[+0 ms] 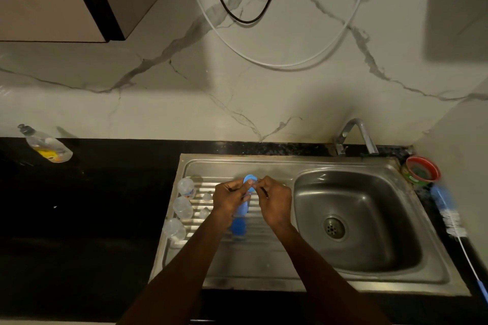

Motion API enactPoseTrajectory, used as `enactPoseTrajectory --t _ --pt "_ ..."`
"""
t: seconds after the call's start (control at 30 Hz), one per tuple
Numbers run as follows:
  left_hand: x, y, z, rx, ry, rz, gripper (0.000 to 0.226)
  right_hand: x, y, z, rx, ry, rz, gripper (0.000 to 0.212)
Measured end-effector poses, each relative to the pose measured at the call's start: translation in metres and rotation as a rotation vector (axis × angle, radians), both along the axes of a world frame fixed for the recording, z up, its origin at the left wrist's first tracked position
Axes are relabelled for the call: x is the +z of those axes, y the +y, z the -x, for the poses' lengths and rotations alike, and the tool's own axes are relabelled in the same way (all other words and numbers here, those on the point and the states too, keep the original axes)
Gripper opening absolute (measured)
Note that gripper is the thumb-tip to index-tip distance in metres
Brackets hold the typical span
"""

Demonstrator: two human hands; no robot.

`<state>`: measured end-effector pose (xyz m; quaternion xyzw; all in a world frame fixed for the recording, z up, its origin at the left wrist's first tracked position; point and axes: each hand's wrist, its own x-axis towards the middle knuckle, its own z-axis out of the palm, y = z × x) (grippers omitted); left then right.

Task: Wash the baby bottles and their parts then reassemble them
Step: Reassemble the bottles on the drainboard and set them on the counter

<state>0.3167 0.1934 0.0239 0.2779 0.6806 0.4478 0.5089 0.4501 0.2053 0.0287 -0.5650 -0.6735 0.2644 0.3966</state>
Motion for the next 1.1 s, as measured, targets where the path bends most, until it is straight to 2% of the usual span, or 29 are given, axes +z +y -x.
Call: enactPoseTrajectory --t 0.17,0.33,0.47,0.6,0.7,0.77,0.83,0.9,1.0,1.1 --pt "-0.005 -0.003 0.008 -0.072 0.021 0.01 0.047 -0.009 0.017 -0.006 0.021 -0.047 0.116 0.022" --pt "-0.005 -0.005 0.008 -0.029 0.172 -0.014 0.031 -0.016 0.014 0.001 -0.003 0.03 0.176 0.017" --pt "-0.007 0.0 0.013 0.018 0.143 0.068 0.029 -0.018 -0.006 0.01 0.046 0.031 0.049 0.021" --pt "-0.005 -0.003 0.011 0.013 0.172 0.072 0.031 -0.018 -0.003 0.005 0.056 0.115 0.024 0.017" --pt "0.0 -0.006 0.015 -0.05 0.192 0.028 0.036 -0.014 0.009 0.001 0.017 0.167 0.144 0.021" --pt "0.001 -0.008 0.017 -0.103 0.187 -0.052 0.044 -0.018 0.021 -0.002 0.007 0.23 0.309 0.016" --pt "0.004 -0.009 0.017 -0.12 0.224 -0.079 0.039 -0.02 0.03 -0.003 0.013 0.28 0.438 0.01" --pt "0.007 -0.01 0.015 -0.094 0.216 -0.063 0.03 -0.016 0.028 0.0 0.026 0.251 0.374 0.008" --pt "0.005 -0.006 0.016 -0.105 0.178 -0.073 0.027 -0.007 0.012 0.009 0.095 0.112 0.08 0.016" --pt "0.003 -0.001 0.018 -0.097 0.173 -0.054 0.038 -0.006 0.006 0.01 0.106 0.094 0.007 0.018"
